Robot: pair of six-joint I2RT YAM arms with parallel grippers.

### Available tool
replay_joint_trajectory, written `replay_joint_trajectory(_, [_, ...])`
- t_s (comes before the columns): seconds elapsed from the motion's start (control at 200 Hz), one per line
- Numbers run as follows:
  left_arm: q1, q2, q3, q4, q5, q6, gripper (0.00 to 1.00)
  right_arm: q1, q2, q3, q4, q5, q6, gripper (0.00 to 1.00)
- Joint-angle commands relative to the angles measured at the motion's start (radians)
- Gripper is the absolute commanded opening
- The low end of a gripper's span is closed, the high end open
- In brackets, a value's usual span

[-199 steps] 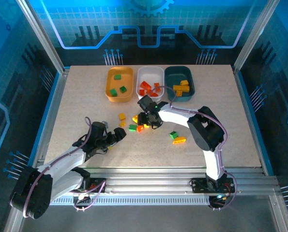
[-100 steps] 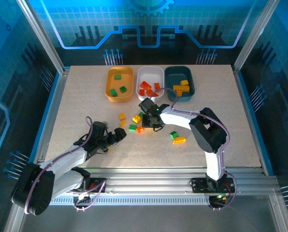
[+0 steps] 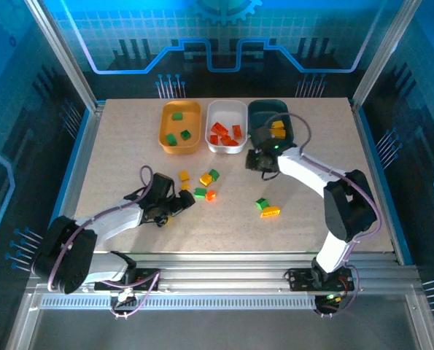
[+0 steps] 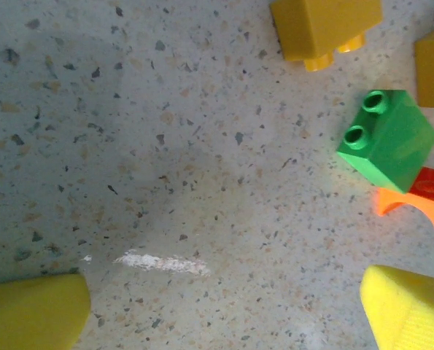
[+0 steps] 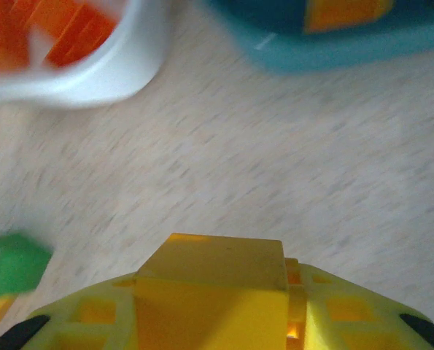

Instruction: Sort the legos into containers by color

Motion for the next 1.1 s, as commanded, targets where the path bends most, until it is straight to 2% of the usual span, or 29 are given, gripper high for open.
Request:
replay_joint_trajectory(0.0, [-0.087,0.208,-0.069,0.492,0.278,0.002,0.99,-0.085,0.011,0.088,-0.043,-0.046,-0.074,0.37])
replay_joint_trajectory(0.075, [-0.088,0.177,-0.078,0.466,0.254,0.004,0.99,-0.125,0.047,0.155,-0.07,-0.061,-0.09,0.37])
replay_joint_trajectory(0.215, [-0.088,0.075,-0.052,0.322,0.199,0.043,0.99,-0.198,0.11,0.244,-0.069,-0.094,-0.102,0.37])
replay_joint_trajectory(0.445, [-0.085,-0.075,-0.009,0.152,0.109,0.082,0.99,-0.3,0.356,0.512,-0.139,-0.252,-0.109,0.4])
replay_joint_trajectory(0.475, [-0.084,-0.084,-0.009,0.145,0.101,0.083,0.99,-0.303,0.393,0.566,-0.168,-0.261,-0.115,0.44])
replay_joint_trajectory(0.52, [-0.083,-0.091,-0.008,0.138,0.095,0.08,0.99,-0.304,0.44,0.646,-0.216,-0.27,-0.122,0.57])
replay_joint_trajectory(0.575, [-0.081,-0.095,-0.005,0.133,0.096,0.078,0.99,-0.304,0.463,0.702,-0.25,-0.265,-0.131,0.66])
replay_joint_trajectory(0.63, [-0.082,-0.097,0.001,0.123,0.098,0.08,0.99,-0.304,0.434,0.693,-0.249,-0.253,-0.128,0.69])
replay_joint_trajectory(0.7, [-0.081,-0.106,0.003,0.112,0.089,0.085,0.99,-0.292,0.327,0.584,-0.188,-0.235,-0.114,0.71])
replay_joint_trajectory(0.845, [-0.059,-0.153,-0.022,0.109,0.019,0.094,0.99,-0.182,0.025,0.264,-0.052,-0.114,-0.091,0.74])
replay_joint_trajectory(0.915, [-0.024,-0.179,-0.045,0.118,0.004,0.087,0.99,-0.057,-0.097,0.098,0.026,-0.065,-0.069,0.76])
replay_joint_trajectory(0.996, [0.032,-0.209,-0.074,0.124,-0.007,0.069,0.99,0.103,-0.141,-0.018,0.061,-0.012,-0.029,0.77])
replay_joint_trajectory(1.096, [0.104,-0.251,-0.111,0.098,-0.039,0.043,0.99,0.251,-0.089,-0.069,0.078,-0.018,0.033,0.75])
